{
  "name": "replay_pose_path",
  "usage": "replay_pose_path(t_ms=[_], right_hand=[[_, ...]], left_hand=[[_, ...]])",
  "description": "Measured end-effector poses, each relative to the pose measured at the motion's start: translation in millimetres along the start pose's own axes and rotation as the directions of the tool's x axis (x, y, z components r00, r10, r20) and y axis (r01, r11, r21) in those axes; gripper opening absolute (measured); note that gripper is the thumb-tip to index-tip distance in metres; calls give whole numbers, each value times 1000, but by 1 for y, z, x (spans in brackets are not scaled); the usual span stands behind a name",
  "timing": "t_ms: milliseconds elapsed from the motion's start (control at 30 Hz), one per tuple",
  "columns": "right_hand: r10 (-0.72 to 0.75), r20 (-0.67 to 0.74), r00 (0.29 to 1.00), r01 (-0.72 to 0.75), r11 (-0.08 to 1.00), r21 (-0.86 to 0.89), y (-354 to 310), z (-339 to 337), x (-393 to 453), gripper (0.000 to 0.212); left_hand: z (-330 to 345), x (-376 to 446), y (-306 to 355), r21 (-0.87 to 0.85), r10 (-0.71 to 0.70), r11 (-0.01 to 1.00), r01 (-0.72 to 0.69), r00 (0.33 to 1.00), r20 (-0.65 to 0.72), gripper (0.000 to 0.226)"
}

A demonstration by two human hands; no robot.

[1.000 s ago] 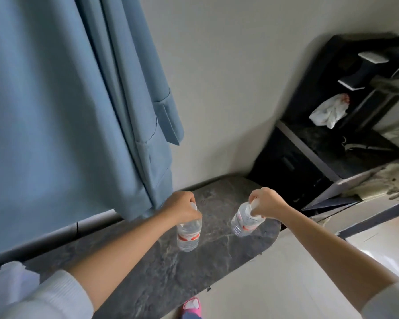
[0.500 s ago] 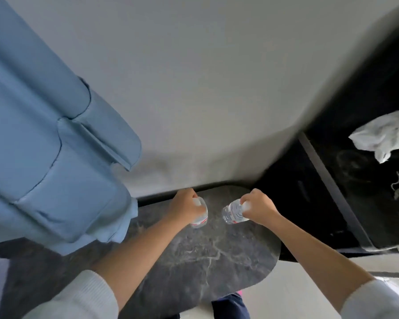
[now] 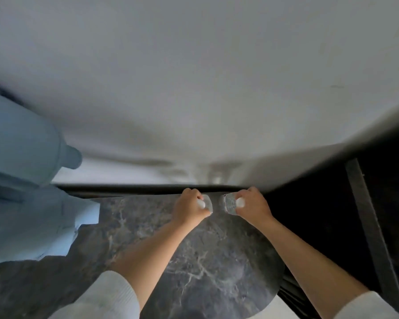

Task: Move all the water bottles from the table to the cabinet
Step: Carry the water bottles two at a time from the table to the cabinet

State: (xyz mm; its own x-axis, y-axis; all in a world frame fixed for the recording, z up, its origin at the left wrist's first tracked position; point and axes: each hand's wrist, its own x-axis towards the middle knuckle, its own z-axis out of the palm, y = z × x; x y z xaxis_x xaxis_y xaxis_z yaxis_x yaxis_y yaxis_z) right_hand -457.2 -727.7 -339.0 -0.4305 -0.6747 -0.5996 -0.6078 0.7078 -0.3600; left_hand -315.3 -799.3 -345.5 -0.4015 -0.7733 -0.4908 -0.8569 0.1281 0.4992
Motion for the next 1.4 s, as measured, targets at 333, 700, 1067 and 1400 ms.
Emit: replay_pose_path(t_ms=[333,700,1067,1400], right_hand=[[-60,29,998,60,998,2,-7,2,27,36],[-91,46,995,92,996,-14,-3,-6,42,43],[-97,91,991,100,995,-23,0,-4,47,44],[-59,112,992,66,996,-58,-7,-6,41,47]], left_hand=[[15,40,12,69,27,997,-27,1000,11,28],[17,51,25,142,95,984,-105,992,78,29],[20,57,25,149,82,984,-93,994,76,29],[14,52,22,109,88,988,-106,983,159,52]])
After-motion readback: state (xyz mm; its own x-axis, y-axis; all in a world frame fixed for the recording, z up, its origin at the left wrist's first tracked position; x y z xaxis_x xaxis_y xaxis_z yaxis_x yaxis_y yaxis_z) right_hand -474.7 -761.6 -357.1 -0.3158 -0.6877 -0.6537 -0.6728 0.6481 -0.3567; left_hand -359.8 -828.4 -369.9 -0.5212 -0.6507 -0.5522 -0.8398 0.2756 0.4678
